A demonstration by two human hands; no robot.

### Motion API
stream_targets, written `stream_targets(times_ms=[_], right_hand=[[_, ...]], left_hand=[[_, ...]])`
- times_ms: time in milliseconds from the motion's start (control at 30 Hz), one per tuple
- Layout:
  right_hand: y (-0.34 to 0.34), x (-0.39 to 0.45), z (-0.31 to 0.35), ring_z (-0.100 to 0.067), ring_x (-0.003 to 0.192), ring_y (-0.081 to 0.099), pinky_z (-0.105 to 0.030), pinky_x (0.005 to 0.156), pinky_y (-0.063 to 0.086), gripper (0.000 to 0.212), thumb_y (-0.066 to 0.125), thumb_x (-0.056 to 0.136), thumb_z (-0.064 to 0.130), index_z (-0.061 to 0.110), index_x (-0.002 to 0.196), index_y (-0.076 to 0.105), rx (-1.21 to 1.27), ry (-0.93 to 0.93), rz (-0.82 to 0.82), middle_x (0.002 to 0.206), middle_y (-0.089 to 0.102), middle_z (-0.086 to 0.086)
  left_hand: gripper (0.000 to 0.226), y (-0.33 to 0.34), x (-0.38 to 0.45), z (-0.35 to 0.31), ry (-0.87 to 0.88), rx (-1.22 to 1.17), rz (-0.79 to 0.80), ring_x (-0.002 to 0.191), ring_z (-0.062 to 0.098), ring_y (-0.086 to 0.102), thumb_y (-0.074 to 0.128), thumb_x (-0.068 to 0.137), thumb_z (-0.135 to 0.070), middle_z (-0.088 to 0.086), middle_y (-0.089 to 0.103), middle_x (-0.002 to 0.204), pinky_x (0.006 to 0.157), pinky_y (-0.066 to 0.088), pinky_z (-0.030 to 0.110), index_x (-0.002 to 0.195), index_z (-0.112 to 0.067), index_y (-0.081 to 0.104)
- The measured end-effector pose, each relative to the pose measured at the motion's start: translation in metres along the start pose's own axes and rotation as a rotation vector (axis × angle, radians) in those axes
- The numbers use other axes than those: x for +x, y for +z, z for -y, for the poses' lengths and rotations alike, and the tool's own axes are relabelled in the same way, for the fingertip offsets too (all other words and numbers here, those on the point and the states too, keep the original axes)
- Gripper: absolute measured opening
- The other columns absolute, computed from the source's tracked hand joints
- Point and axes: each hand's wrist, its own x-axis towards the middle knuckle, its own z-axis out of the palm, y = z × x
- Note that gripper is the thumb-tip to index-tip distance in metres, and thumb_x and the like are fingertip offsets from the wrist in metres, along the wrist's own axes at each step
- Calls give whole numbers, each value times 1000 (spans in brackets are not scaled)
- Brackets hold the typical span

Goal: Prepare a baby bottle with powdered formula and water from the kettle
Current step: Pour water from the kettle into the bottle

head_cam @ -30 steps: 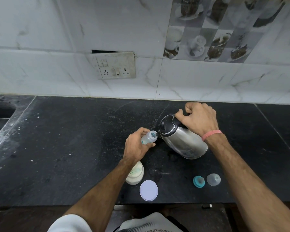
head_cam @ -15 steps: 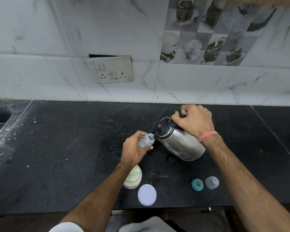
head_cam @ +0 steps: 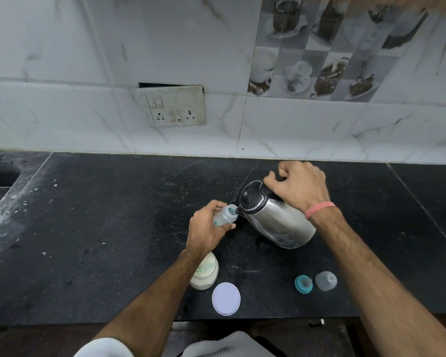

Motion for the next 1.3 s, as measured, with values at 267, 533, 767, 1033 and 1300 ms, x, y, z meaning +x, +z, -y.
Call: stream_targets(times_ms=[267,533,767,1033,1300], right_hand=[[0,1,0,-19,55,42,-40,71,45,50,65,92,47,18,64,34,3,-2,7,53,39,6],[2,0,-3,-19,54,42,-38,70,42,50,65,93,47,19,64,35,4,-8,14,52,38,7],[3,0,-4,-19,54,40,-40,71,46,51,65,93,47,19,64,34,8,-4,17,53,38,7],[1,0,-4,-19,55,42,-40,72,45,50,65,91,48,19,64,35,1,4,20,51,42,6],[1,1,-3,-20,56,43,-40,72,47,50,66,91,48,18,64,36,-3,7,25,52,43,6]], left_hand=[[63,0,-2,1,9,-1,-10,115,1,76,110,73,-35,-22,80,118,104,66,43,123,-42,72],[63,-1,-3,-1,6,6,5,116,1,76,110,74,-33,-20,80,119,105,66,42,125,-39,72],[63,0,-2,0,-1,5,15,115,2,76,110,73,-35,-21,80,119,106,66,43,123,-42,72],[63,1,0,3,-4,-16,29,113,0,77,111,71,-37,-22,81,117,105,66,42,119,-45,71],[63,0,1,1,1,-18,38,114,0,76,110,73,-34,-21,80,118,106,66,40,121,-41,71]])
